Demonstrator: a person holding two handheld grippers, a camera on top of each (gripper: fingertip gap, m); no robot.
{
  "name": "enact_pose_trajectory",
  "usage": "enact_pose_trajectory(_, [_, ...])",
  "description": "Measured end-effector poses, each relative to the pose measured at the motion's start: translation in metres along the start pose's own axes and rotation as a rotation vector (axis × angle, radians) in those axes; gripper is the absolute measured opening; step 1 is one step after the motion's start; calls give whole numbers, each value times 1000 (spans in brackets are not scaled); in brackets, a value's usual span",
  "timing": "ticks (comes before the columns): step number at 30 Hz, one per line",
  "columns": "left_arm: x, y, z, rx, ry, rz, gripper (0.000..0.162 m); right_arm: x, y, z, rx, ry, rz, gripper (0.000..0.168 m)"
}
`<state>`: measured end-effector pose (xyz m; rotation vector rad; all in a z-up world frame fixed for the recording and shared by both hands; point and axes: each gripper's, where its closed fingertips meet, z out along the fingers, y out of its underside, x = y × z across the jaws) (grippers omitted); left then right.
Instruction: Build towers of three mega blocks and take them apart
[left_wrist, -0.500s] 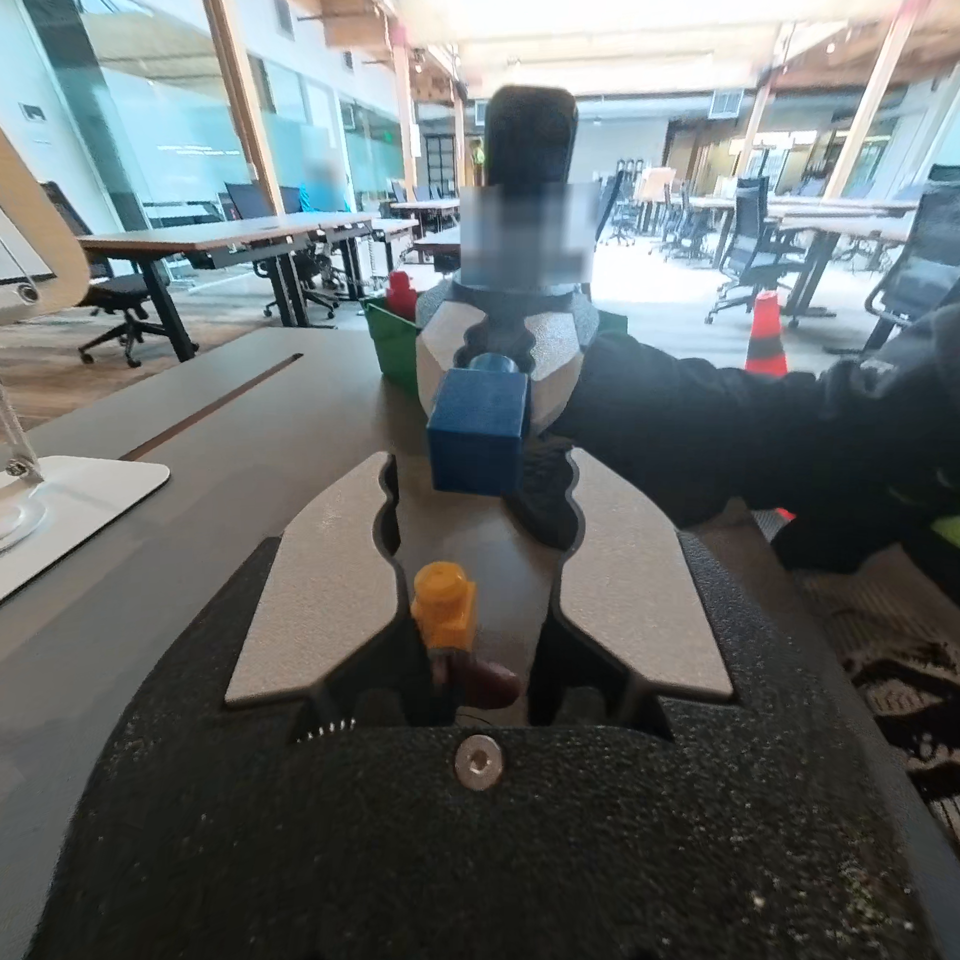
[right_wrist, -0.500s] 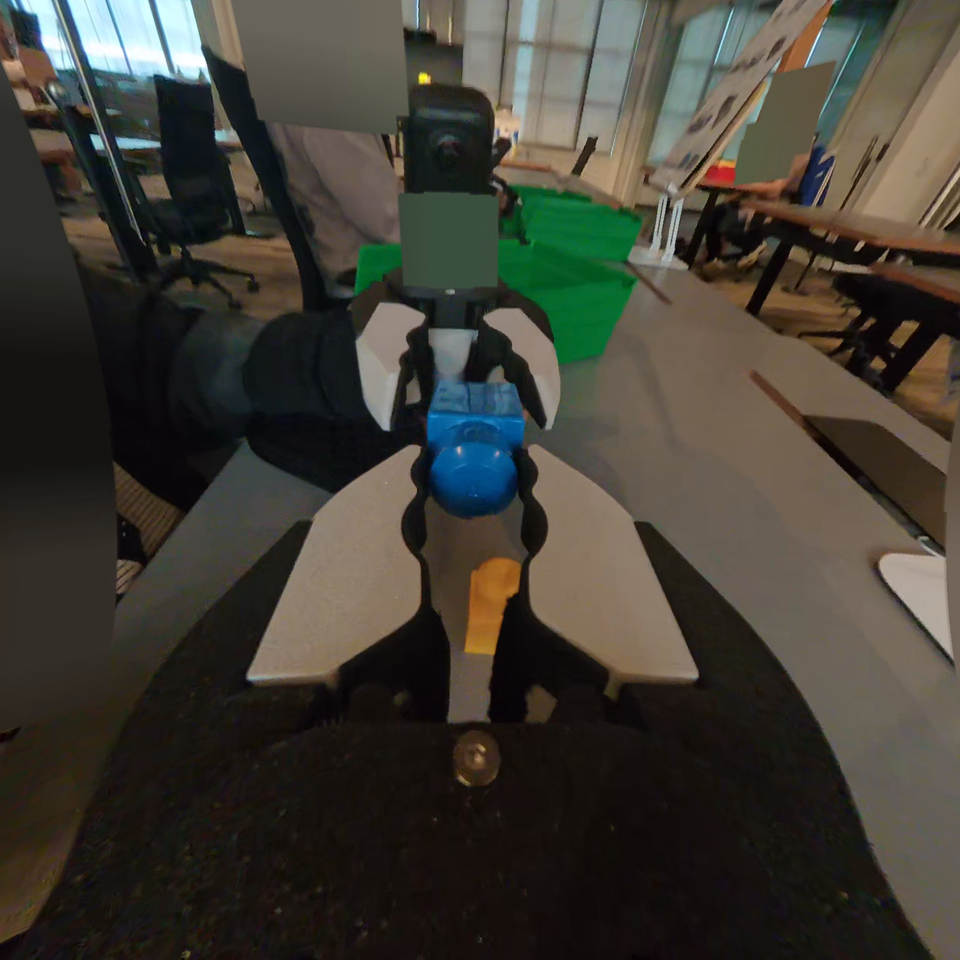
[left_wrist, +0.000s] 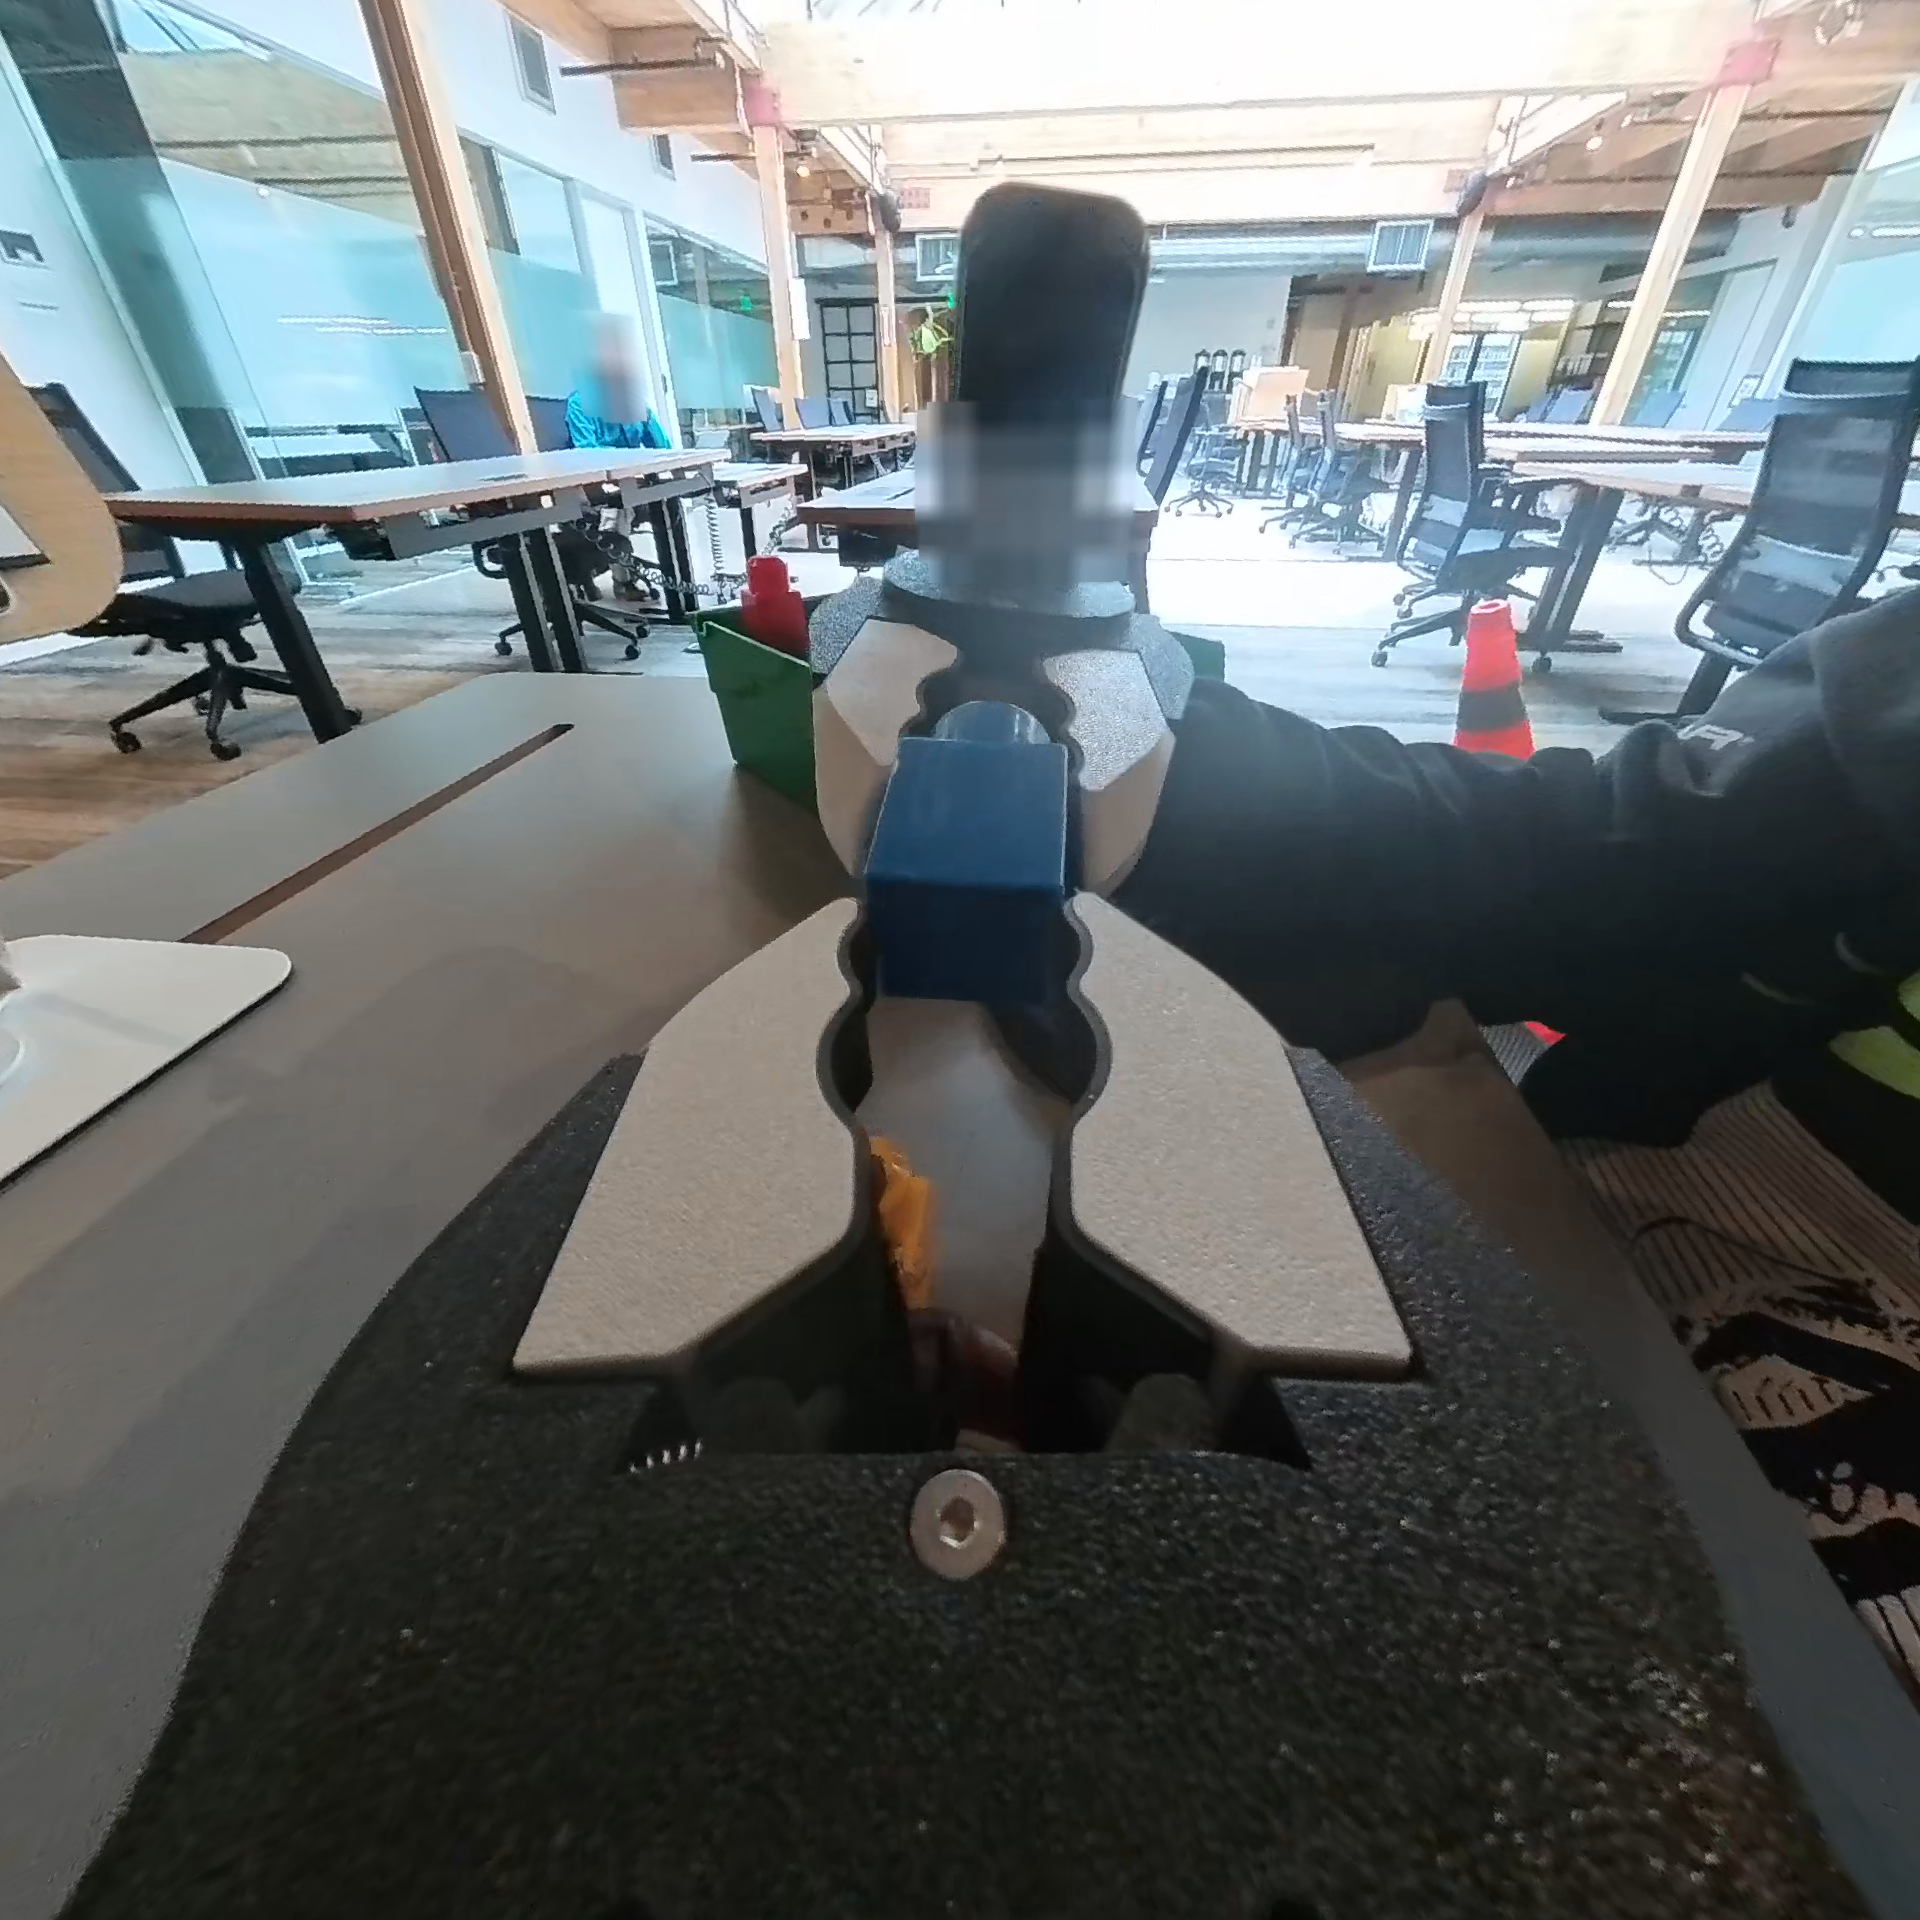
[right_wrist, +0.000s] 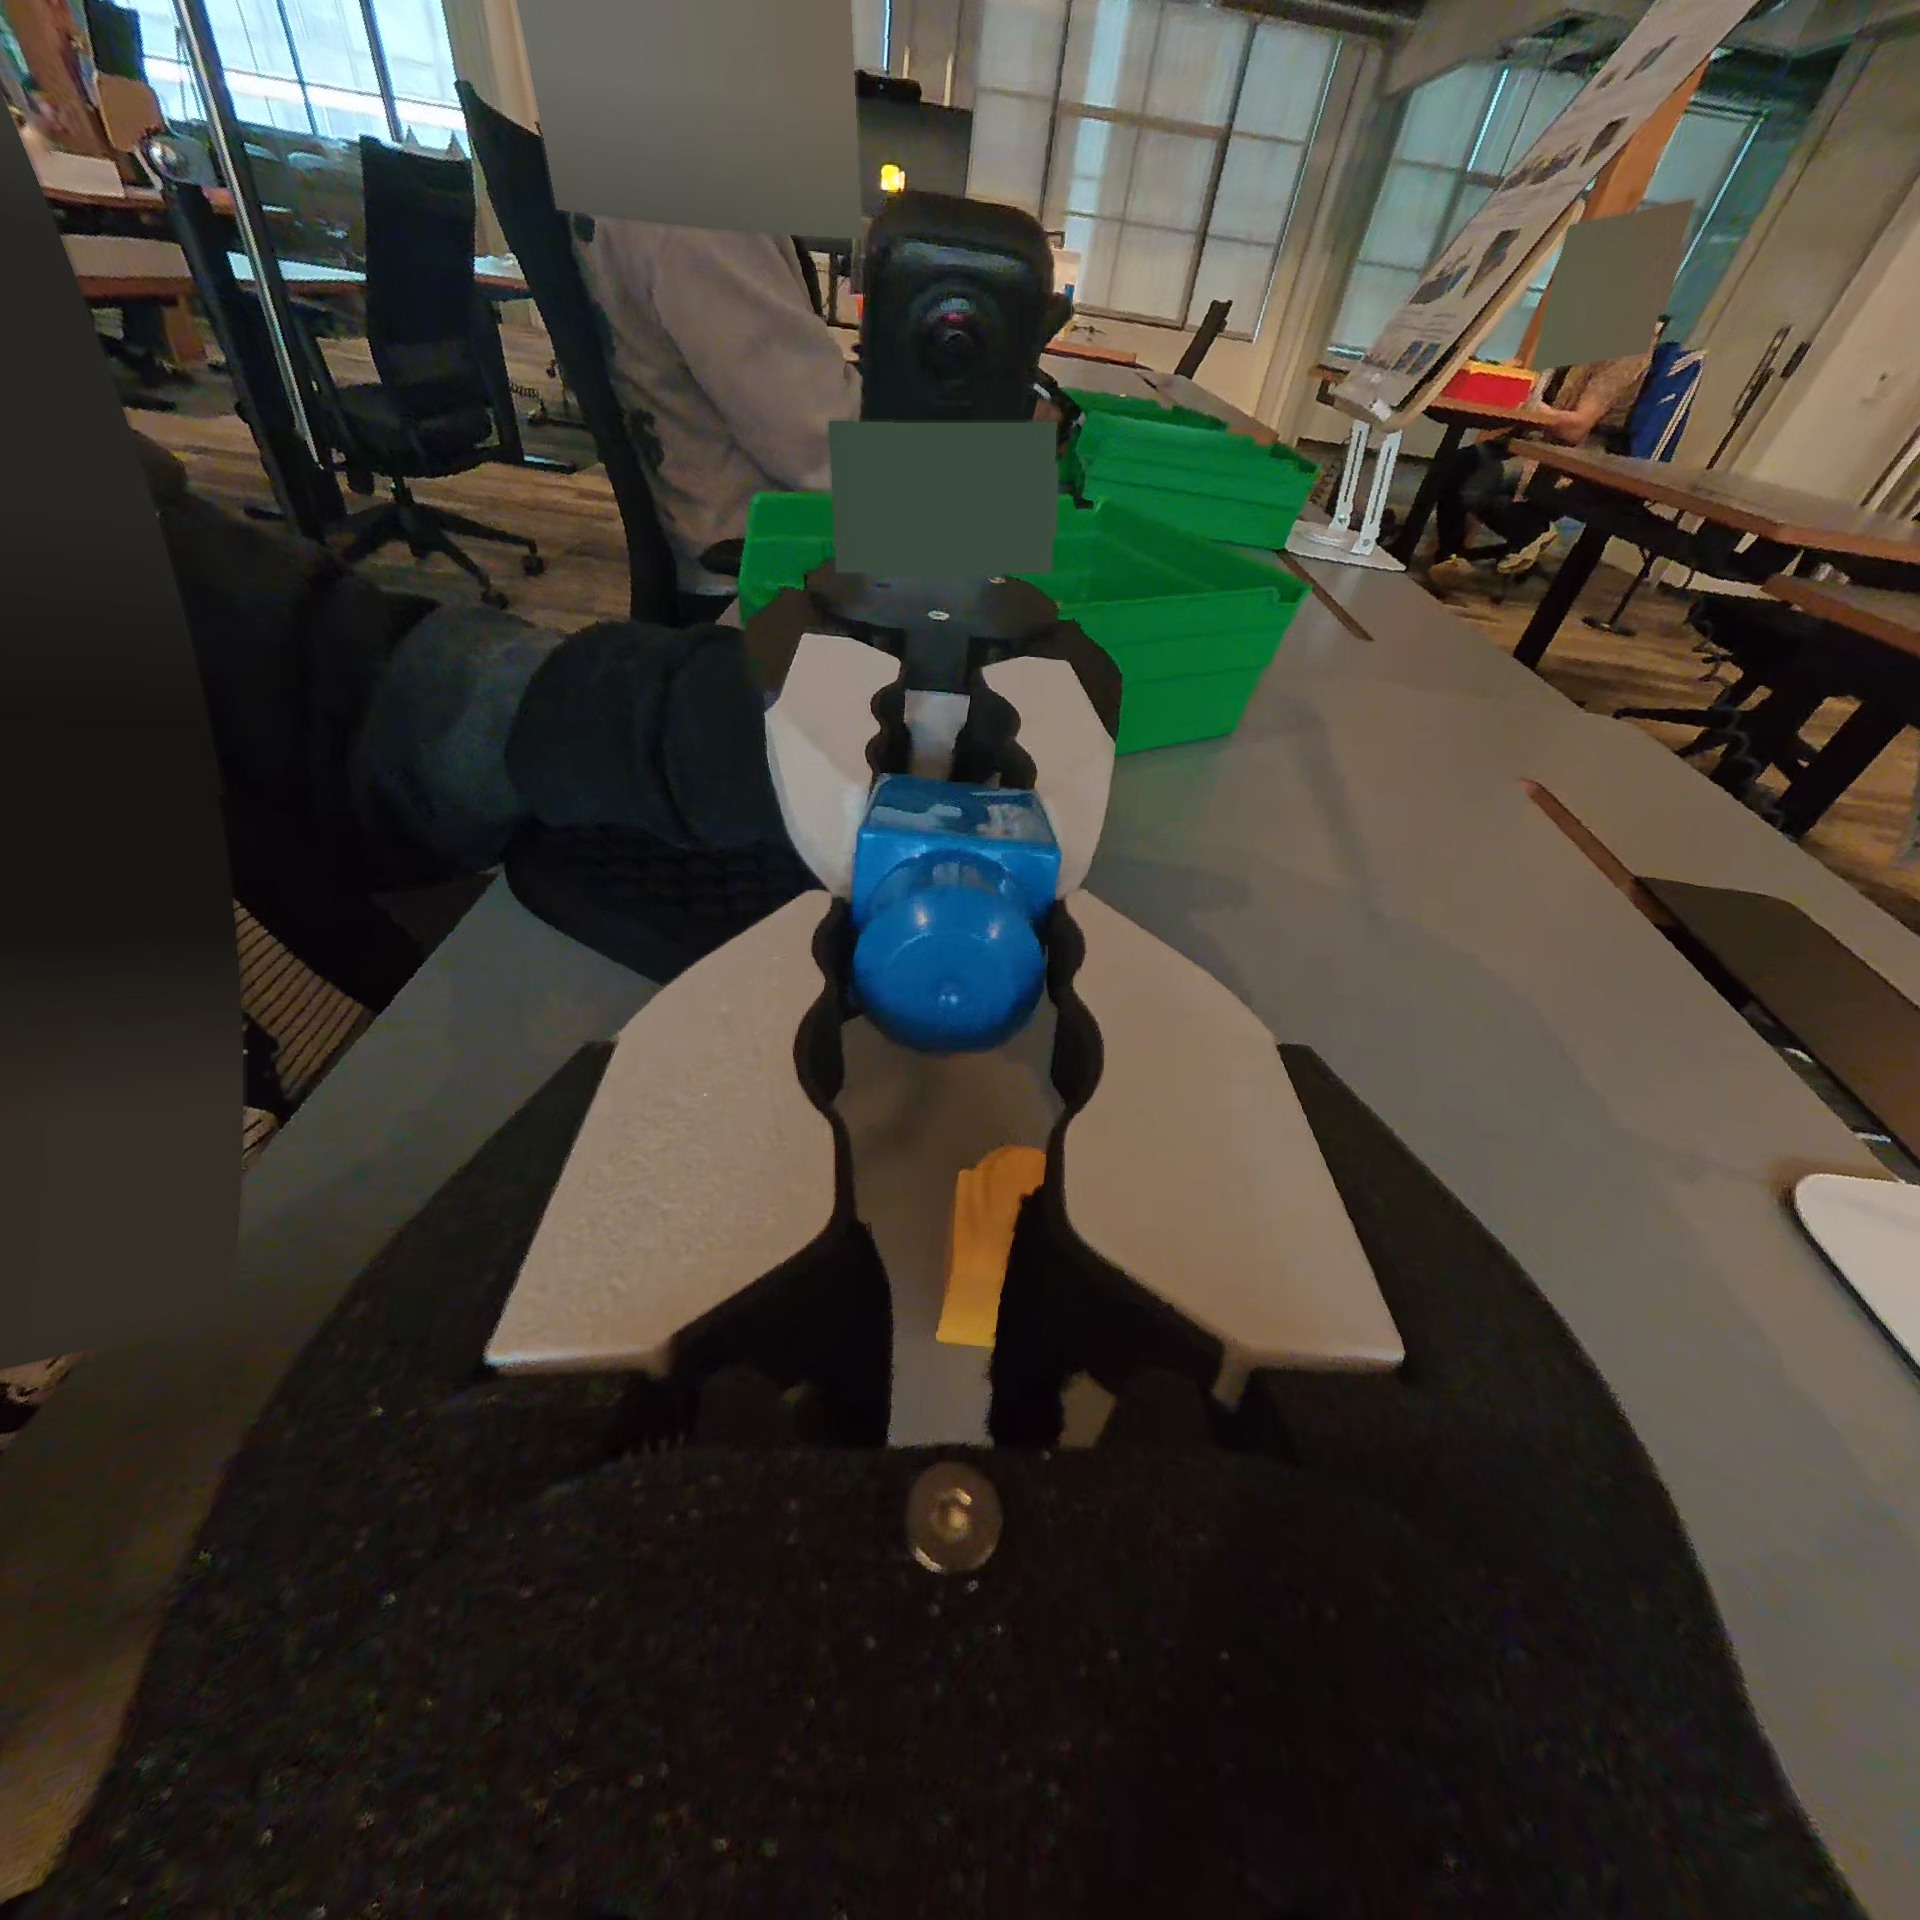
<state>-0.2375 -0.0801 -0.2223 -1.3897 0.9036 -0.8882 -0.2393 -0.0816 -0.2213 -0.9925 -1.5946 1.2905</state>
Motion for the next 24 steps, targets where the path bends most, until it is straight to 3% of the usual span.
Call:
enact_pose_trajectory(6, [0,6,0,-42,-6,31,33,0,4,-1,-65,8,-4,35])
enact_pose_trajectory(7, [-2,12,-1,-83,-16,44,41,1,8,-3,-106,15,-11,35])
enact_pose_trajectory(11, [-14,46,-9,-294,-67,82,66,13,32,-15,-410,81,-41,35])
enact_pose_trajectory(17, [-19,86,-12,-499,-59,87,78,15,41,-22,-824,-21,-12,35])
enact_pose_trajectory(20, [-18,97,-9,-524,-36,107,80,16,45,-17,-986,-77,-43,35])
enact_pose_trajectory(24, [-18,92,-6,-422,-1,104,79,16,51,-10,-1132,-138,-67,35])
